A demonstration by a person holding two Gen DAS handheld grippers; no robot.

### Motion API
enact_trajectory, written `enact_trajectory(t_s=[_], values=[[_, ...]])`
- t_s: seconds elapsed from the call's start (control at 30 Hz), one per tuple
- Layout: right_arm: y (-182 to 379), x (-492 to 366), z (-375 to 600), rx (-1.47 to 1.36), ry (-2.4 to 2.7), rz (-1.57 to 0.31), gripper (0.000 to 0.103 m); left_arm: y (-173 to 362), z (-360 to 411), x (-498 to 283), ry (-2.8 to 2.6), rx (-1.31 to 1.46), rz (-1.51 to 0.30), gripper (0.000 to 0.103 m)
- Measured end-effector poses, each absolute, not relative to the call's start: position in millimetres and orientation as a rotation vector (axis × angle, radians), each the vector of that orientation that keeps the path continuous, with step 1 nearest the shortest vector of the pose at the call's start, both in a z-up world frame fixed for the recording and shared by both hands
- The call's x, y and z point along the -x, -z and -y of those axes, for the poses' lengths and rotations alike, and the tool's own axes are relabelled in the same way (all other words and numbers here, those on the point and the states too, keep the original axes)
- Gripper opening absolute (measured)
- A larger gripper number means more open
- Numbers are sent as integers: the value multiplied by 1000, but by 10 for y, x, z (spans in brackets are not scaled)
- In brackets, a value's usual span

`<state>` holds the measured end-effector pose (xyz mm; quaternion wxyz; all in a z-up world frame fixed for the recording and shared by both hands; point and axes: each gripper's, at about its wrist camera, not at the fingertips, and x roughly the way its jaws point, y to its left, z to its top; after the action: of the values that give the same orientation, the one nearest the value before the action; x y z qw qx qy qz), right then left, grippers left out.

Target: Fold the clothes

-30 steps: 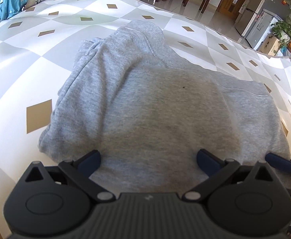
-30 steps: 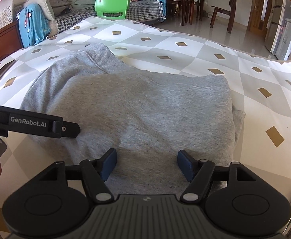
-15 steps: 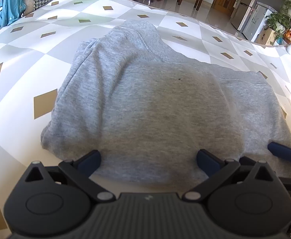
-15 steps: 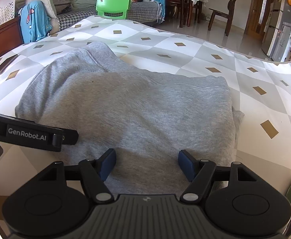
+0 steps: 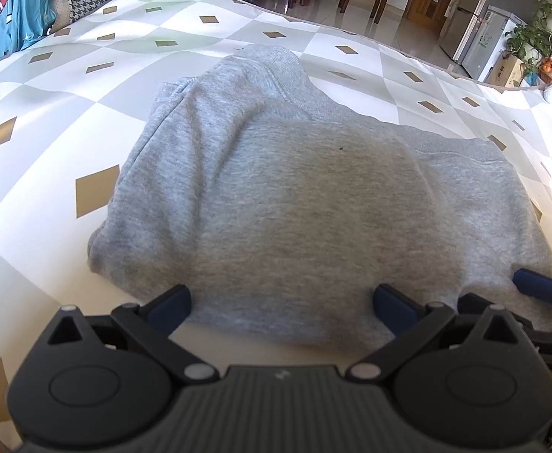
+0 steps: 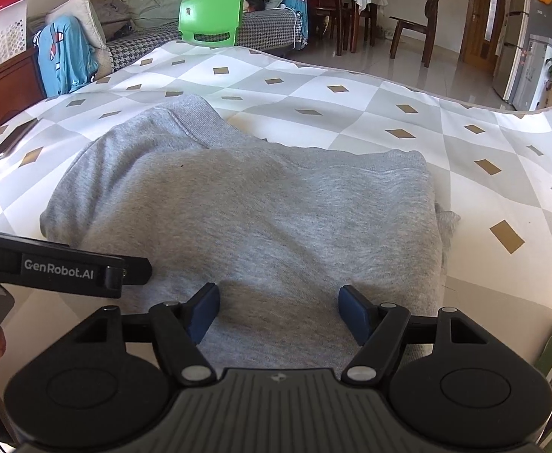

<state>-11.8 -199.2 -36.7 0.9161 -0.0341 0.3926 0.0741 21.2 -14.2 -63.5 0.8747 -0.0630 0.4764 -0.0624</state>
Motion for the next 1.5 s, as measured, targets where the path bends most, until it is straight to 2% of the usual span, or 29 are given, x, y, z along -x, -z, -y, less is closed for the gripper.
enact_trajectory(t_s=[0.4, 1.07, 1.5], values=[[173, 397, 2370, -195, -100, -800, 69, 386, 321, -46, 174, 107, -901, 103], [554, 230, 2494, -251, 1, -889, 68, 751, 692, -128, 176, -34, -1008, 103], [522, 148, 2594, -292, 80, -890, 67, 679, 780, -19, 240, -109, -995, 103]])
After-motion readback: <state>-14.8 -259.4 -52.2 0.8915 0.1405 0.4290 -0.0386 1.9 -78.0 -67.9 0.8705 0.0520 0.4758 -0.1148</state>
